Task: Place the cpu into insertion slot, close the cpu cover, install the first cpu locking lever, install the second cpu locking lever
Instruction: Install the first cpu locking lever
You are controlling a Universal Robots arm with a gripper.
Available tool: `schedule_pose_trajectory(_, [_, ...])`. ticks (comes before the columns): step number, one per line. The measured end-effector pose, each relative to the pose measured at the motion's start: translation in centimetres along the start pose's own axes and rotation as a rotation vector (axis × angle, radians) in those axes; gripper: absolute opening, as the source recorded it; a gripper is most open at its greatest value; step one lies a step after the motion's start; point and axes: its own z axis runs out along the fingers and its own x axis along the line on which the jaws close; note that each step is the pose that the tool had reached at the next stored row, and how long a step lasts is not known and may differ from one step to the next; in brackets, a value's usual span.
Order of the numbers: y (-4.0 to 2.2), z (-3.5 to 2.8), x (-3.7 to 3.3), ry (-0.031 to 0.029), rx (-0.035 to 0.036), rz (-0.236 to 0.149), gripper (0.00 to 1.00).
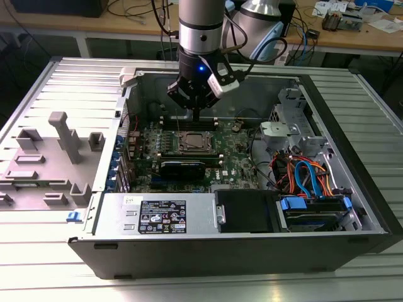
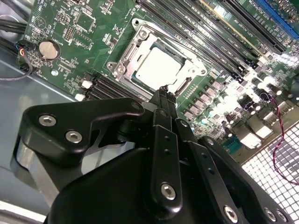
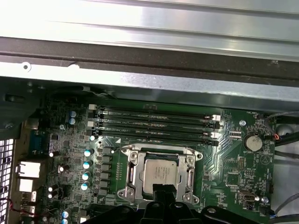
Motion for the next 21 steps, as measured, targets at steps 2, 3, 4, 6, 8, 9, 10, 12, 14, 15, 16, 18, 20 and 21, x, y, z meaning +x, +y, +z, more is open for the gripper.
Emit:
schedule_pose_trajectory(2, [0.0,0.0,0.0,0.0,0.0,-0.005,0.11])
schedule_pose_trajectory(3, [0.0,0.0,0.0,0.0,-0.0001,-0.006,0.11])
schedule_pose_trajectory(4, [0.0,0.0,0.0,0.0,-0.0002,-0.009,0.11])
schedule_pose_trajectory(6, [0.0,0.0,0.0,0.0001,-0.0002,-0.014,0.11])
schedule_pose_trajectory(8, [0.0,0.0,0.0,0.0001,-0.0002,-0.017,0.11])
schedule_pose_trajectory(9, [0.0,0.0,0.0,0.0,-0.0002,-0.019,0.11])
schedule_pose_trajectory(10, [0.0,0.0,0.0,0.0001,-0.0002,-0.021,0.11])
schedule_pose_trajectory(12, [0.0,0.0,0.0,0.0,-0.0003,-0.027,0.11])
schedule_pose_trajectory(14, [0.0,0.0,0.0,0.0001,-0.0003,-0.032,0.11])
schedule_pose_trajectory(15, [0.0,0.0,0.0,0.0,-0.0004,-0.034,0.11])
schedule_pose_trajectory(16, [0.0,0.0,0.0,0.0001,-0.0004,-0.035,0.11])
schedule_pose_trajectory(18, [0.0,0.0,0.0,0.0001,-0.0004,-0.04,0.11])
schedule_pose_trajectory(20, [0.0,0.0,0.0,0.0001,-0.0005,-0.045,0.11])
schedule_pose_trajectory(21, [0.0,0.0,0.0,0.0001,-0.0005,-0.047,0.11])
